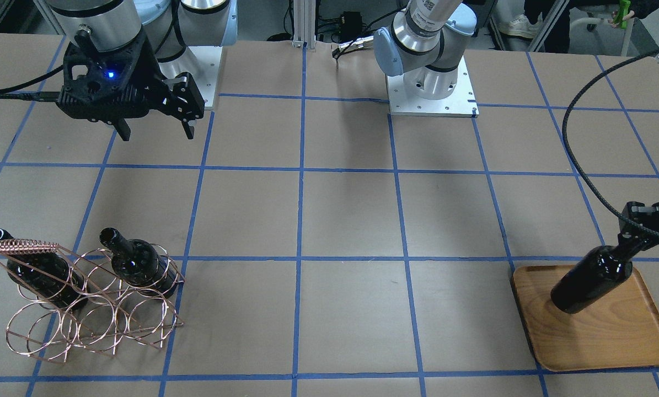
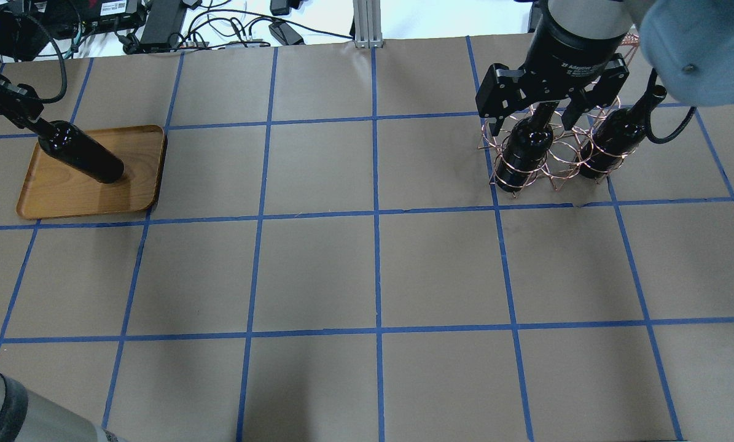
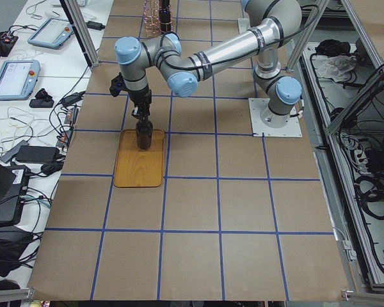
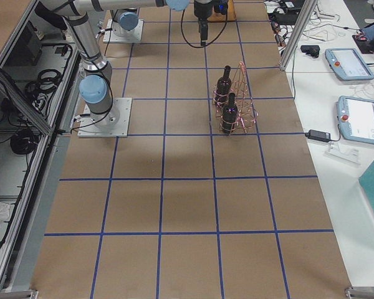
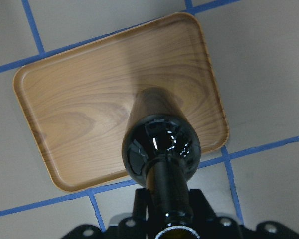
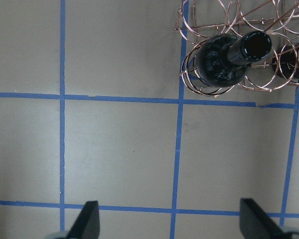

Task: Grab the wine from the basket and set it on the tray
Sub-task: 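Lay the bottle down on the tray and open the left gripper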

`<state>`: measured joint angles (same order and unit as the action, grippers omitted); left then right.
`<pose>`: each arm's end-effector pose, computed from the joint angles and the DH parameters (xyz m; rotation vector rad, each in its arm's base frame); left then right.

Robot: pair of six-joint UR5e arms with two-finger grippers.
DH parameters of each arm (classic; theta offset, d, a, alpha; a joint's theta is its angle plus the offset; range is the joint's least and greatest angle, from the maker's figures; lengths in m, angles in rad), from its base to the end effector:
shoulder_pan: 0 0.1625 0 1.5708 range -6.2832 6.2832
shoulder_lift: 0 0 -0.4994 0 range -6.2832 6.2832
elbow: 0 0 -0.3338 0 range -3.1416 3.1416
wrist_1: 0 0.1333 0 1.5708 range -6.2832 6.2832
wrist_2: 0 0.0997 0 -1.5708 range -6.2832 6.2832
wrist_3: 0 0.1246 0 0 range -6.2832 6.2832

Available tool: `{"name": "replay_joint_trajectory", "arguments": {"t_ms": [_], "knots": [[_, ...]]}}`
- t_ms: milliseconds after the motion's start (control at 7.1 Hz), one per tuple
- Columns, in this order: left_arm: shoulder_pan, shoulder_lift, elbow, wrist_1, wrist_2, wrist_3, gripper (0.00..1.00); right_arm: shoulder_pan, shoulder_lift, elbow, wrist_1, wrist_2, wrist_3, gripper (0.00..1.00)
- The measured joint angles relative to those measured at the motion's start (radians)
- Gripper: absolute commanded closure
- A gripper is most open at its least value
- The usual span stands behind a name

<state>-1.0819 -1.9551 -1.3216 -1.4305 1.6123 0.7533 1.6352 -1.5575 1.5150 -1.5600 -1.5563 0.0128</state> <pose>0.1773 -0.6061 0.4565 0.4091 3.0776 0.0310 0.1634 -0.4341 0.5547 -0.0810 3.1245 -0.0486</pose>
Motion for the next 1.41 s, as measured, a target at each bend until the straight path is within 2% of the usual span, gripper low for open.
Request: {"name": "replay_joint_trajectory", "arguments": {"t_ms": [141,282,423,563,986,1268,1408], "knots": [[0.002,-0.009,0.000,0.006,0.000,0.006,1.00,0.000,0.000,0.000,0.000,-0.001,0.000,0.00],[0.006,-0.015,0.001,0.008,0.000,0.009,0.58,0.000,0.000,0.000,0.000,-0.001,0.000,0.00],[0.011,-0.019,0.001,0.010,-0.002,0.011,0.27,0.000,0.000,0.001,0.000,-0.001,0.000,0.00],[0.015,-0.023,0.001,0.012,-0.005,0.014,0.10,0.000,0.000,0.001,0.000,-0.001,0.001,0.00],[0.024,-0.005,-0.005,-0.002,-0.005,0.014,0.09,0.000,0.002,0.001,0.000,-0.002,0.001,0.00],[-0.012,0.074,-0.017,-0.109,-0.001,-0.073,0.09,0.000,0.003,0.001,0.000,-0.001,0.002,0.00],[-0.076,0.134,-0.018,-0.177,0.000,-0.194,0.10,0.000,0.003,0.001,-0.001,-0.001,0.001,0.00]]}}
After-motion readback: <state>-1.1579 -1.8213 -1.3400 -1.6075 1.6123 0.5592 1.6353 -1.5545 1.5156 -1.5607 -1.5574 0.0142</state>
